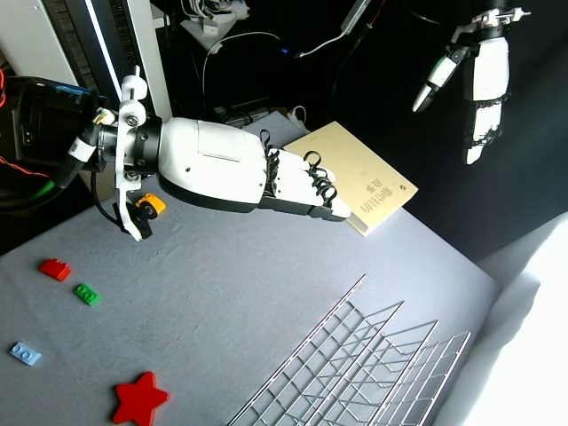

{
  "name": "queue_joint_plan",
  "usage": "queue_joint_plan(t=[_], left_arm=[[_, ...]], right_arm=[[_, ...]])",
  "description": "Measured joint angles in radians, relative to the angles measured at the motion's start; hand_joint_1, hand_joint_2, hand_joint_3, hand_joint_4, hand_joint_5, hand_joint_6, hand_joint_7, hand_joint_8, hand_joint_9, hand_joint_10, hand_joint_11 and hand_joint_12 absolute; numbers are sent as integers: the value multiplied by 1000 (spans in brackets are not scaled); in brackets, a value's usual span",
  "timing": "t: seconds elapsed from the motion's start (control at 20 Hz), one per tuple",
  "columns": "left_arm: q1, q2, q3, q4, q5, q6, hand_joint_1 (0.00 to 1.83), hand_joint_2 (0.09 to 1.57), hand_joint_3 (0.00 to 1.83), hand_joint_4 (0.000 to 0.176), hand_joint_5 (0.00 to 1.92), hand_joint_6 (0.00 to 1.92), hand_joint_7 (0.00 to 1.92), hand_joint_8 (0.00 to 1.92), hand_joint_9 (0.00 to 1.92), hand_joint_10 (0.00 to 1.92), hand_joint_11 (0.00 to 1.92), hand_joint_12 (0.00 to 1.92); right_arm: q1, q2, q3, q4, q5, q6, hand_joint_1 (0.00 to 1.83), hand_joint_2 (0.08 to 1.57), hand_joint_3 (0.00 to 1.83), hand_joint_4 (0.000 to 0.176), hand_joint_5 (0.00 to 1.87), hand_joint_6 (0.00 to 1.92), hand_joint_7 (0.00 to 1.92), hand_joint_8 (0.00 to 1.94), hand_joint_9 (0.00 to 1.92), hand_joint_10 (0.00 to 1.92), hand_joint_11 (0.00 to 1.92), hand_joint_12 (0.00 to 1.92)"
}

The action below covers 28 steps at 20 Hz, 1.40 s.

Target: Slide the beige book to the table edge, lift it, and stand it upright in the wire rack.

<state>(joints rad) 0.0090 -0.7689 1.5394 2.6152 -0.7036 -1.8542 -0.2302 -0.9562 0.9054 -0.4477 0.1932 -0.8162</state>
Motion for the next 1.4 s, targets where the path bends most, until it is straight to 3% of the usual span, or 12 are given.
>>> queue_joint_plan(t=[0.1, 0.15, 0.2, 0.35, 0.5, 0.6, 0.8, 0.9, 1.05, 1.3, 1.35, 1.4], left_arm=[[27, 0, 7, -85, 61, 0, 1074, 983, 0, 64, 19, 5, 60, 5, 121, 4, 0, 589], [59, -1, 13, -180, 119, 0, 1075, 980, 0, 71, 5, 3, 49, 1, 106, 3, 0, 551], [87, -1, 19, -265, 162, -2, 1082, 975, 0, 63, 21, 9, 48, 1, 122, 10, 0, 540], [168, -2, 17, -499, 296, 0, 1060, 981, 0, 56, 19, 1, 51, 0, 125, 4, 0, 591], [288, -6, -3, -687, 398, -10, 1083, 973, 0, 60, 38, 5, 66, 3, 139, 4, 0, 657], [388, -13, -7, -752, 417, -51, 1070, 971, 0, 67, 33, 2, 73, 4, 144, 6, 0, 669], [545, -15, -7, -941, 466, -77, 1074, 991, 3, 57, 11, 4, 46, 1, 104, 0, 0, 508], [624, -23, -6, -1007, 474, -80, 1054, 990, 2, 58, 20, 5, 58, 3, 134, 9, 0, 575], [698, -27, -6, -1065, 449, -82, 1064, 977, 0, 52, 38, 8, 80, 4, 158, 10, 0, 703], [771, -35, -6, -1108, 402, -81, 1058, 984, 0, 58, 20, 0, 63, 0, 139, 0, 0, 632], [787, -41, -6, -1136, 393, -69, 1059, 982, 0, 56, 24, 2, 71, 2, 143, 2, 0, 646], [811, -47, -6, -1218, 388, -14, 1049, 989, 2, 51, 21, 0, 55, 0, 134, 0, 0, 652]], right_arm=[[9, -4, 1, 3, 11, 0, 534, 1086, 5, 0, 45, 12, 143, 6, 93, 7, 0, 228], [10, -4, 1, 3, 26, 0, 530, 1084, 4, 0, 48, 12, 152, 9, 98, 9, 0, 234], [10, -5, 2, 3, 27, 0, 528, 1090, 5, 0, 68, 17, 138, 2, 108, 12, 0, 289], [10, -8, 5, 3, 27, -13, 548, 1084, 0, 0, 58, 5, 130, 10, 66, 6, 0, 156], [10, -8, 5, 3, 27, -13, 557, 1076, 0, 0, 67, 6, 151, 6, 70, 7, 0, 176], [16, -8, 5, 3, 27, -13, 560, 1076, 0, 0, 73, 7, 157, 5, 75, 8, 0, 157], [16, -10, 5, 3, 31, -14, 570, 1066, 0, 0, 111, 15, 163, 0, 98, 13, 0, 308], [20, -10, 5, 3, 34, -14, 565, 1063, 0, 0, 106, 9, 177, 5, 99, 12, 0, 341], [20, -10, 5, 3, 34, -14, 625, 1049, 0, 0, 101, 4, 178, 3, 106, 11, 0, 231], [20, -10, 5, 3, 34, -14, 599, 1051, 0, 0, 105, 4, 186, 3, 108, 9, 0, 314], [20, -10, 5, 3, 34, -14, 603, 1051, 0, 0, 94, 0, 192, 5, 113, 11, 0, 314], [20, -10, 5, 3, 33, -14, 575, 1055, 1, 0, 76, 0, 175, 0, 106, 7, 0, 286]])
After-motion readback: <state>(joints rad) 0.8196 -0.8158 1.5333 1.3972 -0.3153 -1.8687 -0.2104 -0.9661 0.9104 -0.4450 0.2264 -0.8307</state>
